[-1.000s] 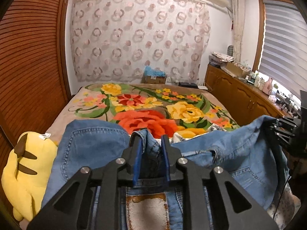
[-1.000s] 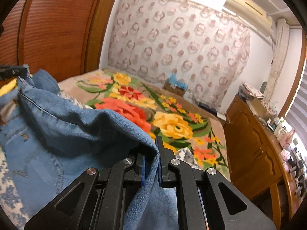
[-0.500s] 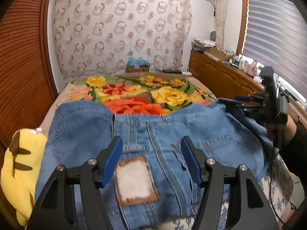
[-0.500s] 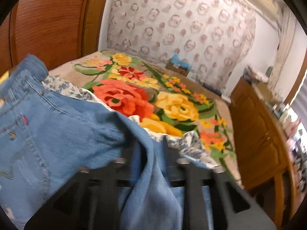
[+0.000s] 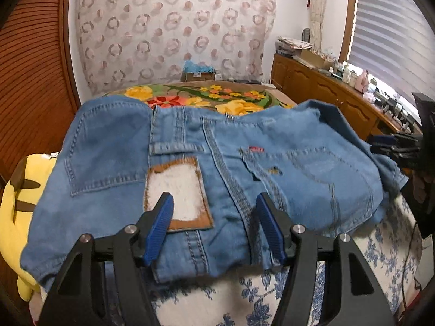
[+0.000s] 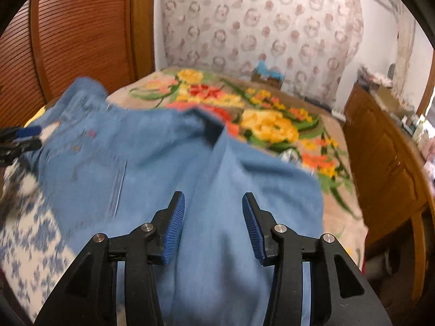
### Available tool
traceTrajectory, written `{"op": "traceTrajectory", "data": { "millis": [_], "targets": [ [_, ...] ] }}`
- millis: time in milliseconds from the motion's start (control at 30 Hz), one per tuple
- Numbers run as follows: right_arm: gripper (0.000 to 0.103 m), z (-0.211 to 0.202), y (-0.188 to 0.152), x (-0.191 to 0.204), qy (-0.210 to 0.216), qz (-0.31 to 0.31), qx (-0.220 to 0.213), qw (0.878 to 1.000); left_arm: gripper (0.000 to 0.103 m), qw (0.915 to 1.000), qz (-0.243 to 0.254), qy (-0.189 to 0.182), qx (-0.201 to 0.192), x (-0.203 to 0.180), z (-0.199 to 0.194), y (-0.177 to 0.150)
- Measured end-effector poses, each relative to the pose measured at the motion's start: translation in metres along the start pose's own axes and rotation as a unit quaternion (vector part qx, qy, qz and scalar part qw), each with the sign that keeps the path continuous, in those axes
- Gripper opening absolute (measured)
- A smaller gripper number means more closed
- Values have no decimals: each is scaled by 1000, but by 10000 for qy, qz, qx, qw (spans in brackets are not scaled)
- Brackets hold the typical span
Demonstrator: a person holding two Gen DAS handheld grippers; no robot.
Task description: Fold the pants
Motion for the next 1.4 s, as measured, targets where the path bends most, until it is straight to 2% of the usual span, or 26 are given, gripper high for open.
{"op": "traceTrajectory", "data": {
  "millis": [300,467,500,533,567,633,700,900,1100,1400],
  "targets": [
    [49,-8,-51,6,71,288,282,9992,62,9999,86,115,-65,-1,-4,-4],
    [49,-4,-72,8,-33,143,532,9985,62,9999,80,121,-83,1,-7,-6],
    [46,-1,-75,9,-88,61,575,9983,62,9999,79,124,-80,1,-7,-6],
    [36,-1,-77,8,-119,-8,596,9981,62,9999,73,130,-81,1,-8,-7],
    [30,-1,-78,7,-133,-54,591,9982,62,9999,65,134,-86,2,-10,-7],
    [9,-7,-73,1,-198,-114,487,9986,62,9998,54,138,-93,3,-13,-7],
    [5,-13,-67,-7,-324,-178,366,9986,62,9998,44,148,-110,5,-17,-7],
    [4,-32,-32,-59,-827,-43,-20,9966,62,9997,-9,176,-150,6,-22,-4],
    [3,-34,2,-120,-1385,175,-215,9900,62,9996,-7,202,-218,4,-26,0],
    [3,-7,25,-175,-1738,541,-152,9832,62,9994,27,231,-265,0,-33,2]
  ]
}}
Point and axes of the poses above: each gripper's, at about its wrist camera, not at the fingertips, and z roughly the way its jaws point, x to its left, y to its top, the point moved 9 cm from there along z, roughly the way its jaws point, and after that the axes turned 1 degree about y, right-handed, at the moved point
